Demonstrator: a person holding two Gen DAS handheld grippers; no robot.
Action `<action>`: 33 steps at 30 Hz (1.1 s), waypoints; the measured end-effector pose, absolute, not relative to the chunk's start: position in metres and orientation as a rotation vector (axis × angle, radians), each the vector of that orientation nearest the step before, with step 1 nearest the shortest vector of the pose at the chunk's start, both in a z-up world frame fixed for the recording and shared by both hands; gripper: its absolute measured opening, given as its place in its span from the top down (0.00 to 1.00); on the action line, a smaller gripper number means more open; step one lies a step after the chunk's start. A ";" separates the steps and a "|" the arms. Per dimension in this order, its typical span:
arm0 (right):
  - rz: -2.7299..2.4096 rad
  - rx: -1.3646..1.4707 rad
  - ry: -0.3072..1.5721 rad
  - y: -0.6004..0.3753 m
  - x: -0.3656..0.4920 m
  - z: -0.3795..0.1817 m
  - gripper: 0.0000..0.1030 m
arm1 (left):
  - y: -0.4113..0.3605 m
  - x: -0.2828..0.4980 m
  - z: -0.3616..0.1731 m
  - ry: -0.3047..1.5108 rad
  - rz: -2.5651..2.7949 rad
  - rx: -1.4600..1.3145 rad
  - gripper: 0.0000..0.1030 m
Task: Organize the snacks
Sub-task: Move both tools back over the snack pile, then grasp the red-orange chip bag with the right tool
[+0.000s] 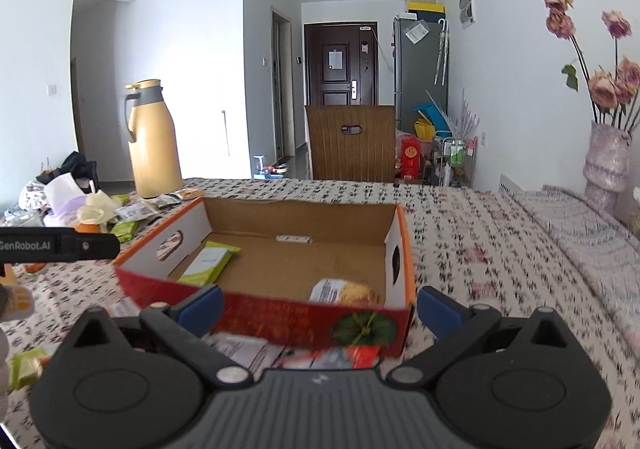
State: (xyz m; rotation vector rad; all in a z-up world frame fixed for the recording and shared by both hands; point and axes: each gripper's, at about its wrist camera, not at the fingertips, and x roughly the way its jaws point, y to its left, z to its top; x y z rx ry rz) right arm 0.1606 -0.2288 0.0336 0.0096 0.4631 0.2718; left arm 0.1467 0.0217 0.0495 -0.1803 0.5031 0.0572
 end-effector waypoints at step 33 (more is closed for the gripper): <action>0.203 0.054 0.510 -0.230 0.096 0.001 0.00 | 0.030 0.067 0.001 0.479 0.053 -0.102 0.00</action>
